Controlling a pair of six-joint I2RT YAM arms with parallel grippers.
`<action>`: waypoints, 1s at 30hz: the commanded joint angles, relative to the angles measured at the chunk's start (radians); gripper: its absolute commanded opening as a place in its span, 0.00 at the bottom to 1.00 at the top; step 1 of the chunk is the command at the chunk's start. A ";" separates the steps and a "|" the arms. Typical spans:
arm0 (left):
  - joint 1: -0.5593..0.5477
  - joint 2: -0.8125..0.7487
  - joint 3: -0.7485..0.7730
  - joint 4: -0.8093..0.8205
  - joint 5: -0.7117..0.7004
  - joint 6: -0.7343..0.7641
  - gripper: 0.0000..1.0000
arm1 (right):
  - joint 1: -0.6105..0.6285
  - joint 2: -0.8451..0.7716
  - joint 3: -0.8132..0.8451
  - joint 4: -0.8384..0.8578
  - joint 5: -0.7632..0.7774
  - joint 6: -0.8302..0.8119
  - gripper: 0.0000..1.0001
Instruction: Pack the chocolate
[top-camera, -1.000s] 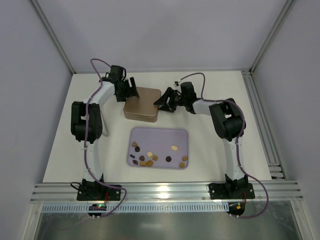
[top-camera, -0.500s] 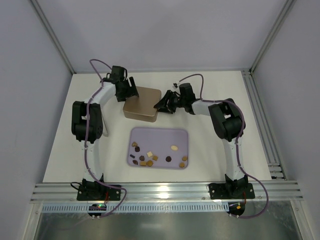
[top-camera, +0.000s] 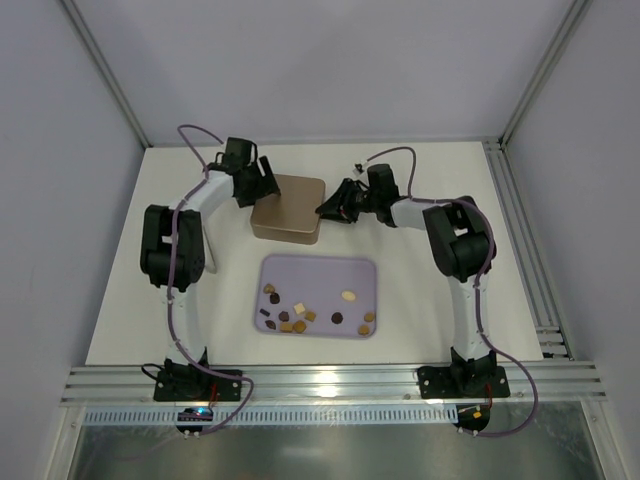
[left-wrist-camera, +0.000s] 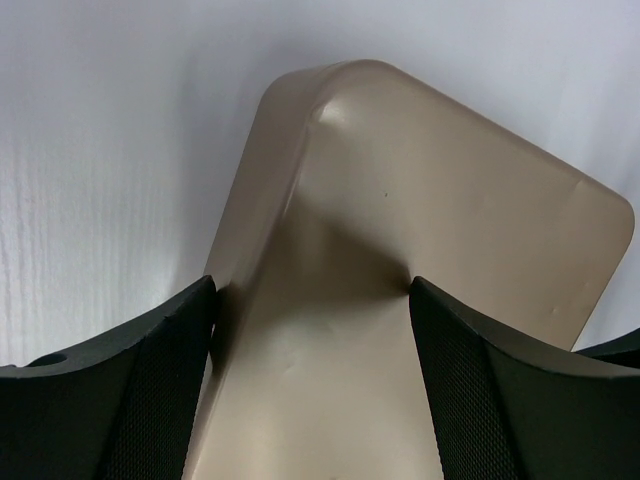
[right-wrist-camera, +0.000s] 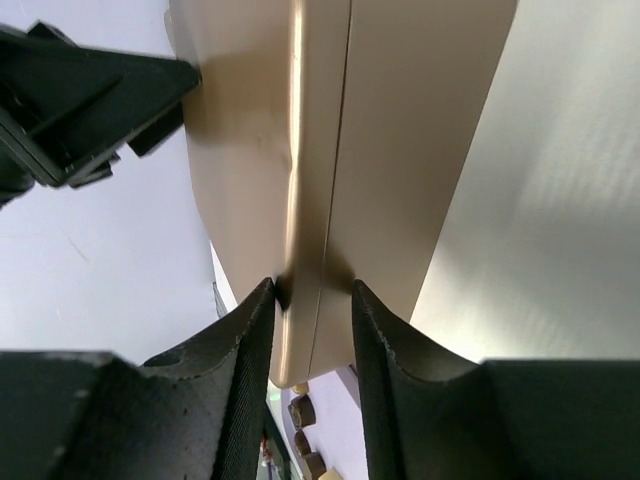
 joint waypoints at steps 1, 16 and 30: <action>-0.061 0.027 -0.074 -0.155 0.030 -0.022 0.75 | -0.024 -0.031 -0.030 -0.080 0.054 -0.054 0.37; -0.114 0.010 -0.057 -0.137 0.056 -0.042 0.77 | -0.066 -0.096 0.007 -0.220 0.084 -0.163 0.42; -0.034 -0.062 0.134 -0.241 0.059 0.027 0.85 | -0.099 -0.228 0.091 -0.390 0.152 -0.269 0.56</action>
